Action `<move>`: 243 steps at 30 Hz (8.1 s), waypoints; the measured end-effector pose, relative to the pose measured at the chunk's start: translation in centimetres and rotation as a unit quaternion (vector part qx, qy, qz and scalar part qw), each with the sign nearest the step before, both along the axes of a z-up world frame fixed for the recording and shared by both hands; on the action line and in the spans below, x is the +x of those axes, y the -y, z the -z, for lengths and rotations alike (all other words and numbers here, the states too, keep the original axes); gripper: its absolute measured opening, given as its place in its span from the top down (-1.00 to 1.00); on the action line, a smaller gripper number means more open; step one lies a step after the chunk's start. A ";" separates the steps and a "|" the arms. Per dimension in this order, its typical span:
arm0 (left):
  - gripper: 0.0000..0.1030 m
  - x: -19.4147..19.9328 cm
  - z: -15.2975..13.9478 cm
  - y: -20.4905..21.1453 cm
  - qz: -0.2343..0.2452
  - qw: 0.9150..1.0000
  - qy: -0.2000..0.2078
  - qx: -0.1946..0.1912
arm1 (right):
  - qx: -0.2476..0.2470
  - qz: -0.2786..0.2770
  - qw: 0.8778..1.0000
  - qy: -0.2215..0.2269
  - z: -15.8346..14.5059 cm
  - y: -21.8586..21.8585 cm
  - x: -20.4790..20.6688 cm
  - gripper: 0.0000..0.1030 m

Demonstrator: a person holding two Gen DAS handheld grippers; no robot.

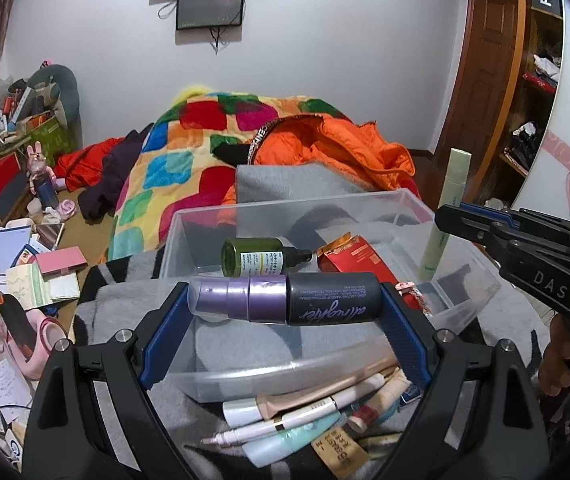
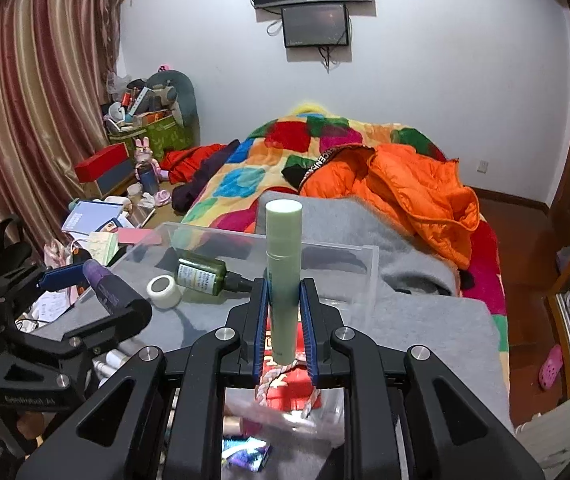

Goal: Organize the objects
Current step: 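Place both held items into the clear box and open both tools, then withdraw both tools from the box and reach toward the eraser and small items, then grasp the tan eraser with left tool while right tool grasps the small green-yellow box, then carry both items over the clear box, lower them in and open both tools, then withdraw both tools from the box back over the remaining pile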

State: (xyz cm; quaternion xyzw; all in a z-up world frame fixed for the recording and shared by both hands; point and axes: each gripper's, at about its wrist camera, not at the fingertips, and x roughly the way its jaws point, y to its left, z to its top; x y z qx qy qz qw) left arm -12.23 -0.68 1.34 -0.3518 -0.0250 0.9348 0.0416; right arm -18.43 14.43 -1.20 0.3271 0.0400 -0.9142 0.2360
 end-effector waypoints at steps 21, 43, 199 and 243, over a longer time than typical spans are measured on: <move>-0.76 -2.6 2.9 0.0 0.008 0.998 0.054 0.012 | 0.044 -0.025 0.998 0.045 3.6 2.3 -1.4 0.72; -0.89 0.8 -0.2 0.7 -0.002 1.000 0.009 0.015 | 0.009 -0.034 0.999 0.030 1.4 0.7 1.7 0.19; -0.37 3.1 -0.2 1.8 0.013 1.000 -0.005 0.021 | 0.026 0.003 1.000 0.005 1.2 -0.1 4.5 0.19; 0.15 6.9 6.1 2.4 0.061 0.994 0.085 0.026 | 0.010 -0.099 0.991 0.092 6.3 1.8 7.6 0.44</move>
